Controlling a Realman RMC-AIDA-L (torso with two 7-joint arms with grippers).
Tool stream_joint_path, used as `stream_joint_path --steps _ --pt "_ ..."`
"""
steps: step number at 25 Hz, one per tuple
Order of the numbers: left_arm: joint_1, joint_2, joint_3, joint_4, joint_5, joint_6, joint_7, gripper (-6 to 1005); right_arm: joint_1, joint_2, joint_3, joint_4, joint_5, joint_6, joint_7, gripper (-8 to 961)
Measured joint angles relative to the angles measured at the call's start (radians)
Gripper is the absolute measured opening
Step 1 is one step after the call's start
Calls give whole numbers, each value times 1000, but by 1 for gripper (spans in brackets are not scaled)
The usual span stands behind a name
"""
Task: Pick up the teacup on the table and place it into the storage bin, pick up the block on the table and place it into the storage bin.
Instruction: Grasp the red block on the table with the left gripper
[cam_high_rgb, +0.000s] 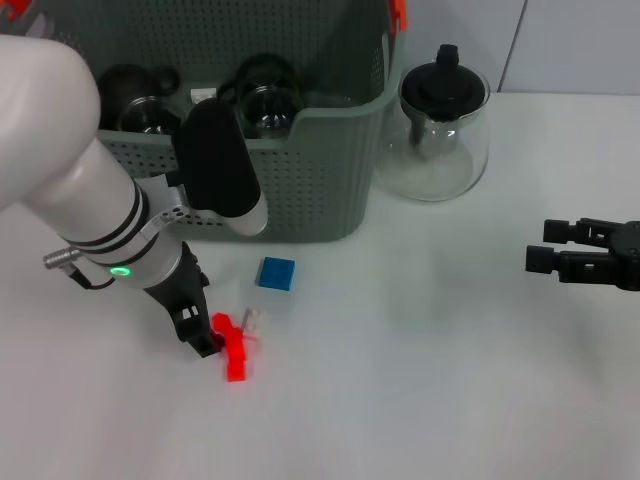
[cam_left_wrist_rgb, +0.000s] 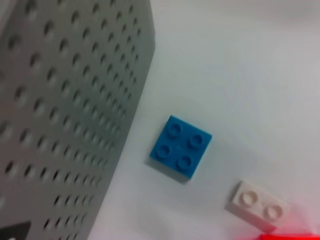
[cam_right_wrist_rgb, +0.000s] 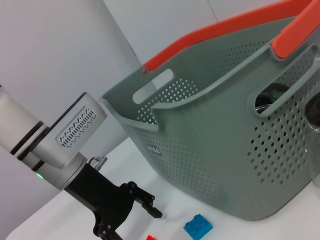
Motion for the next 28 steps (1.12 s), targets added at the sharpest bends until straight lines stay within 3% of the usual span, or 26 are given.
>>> stream_joint_path --steps 13,21,28 --pt "-14 0 18 -5 -10 -14 -15 824 1 -1 0 0 0 9 0 944" --pt "-21 2 21 -22 -4 -8 -16 731 4 -3 0 0 0 8 0 944" --pt "-24 0 40 -31 -7 -3 -17 486 5 -2 0 0 0 8 1 942"
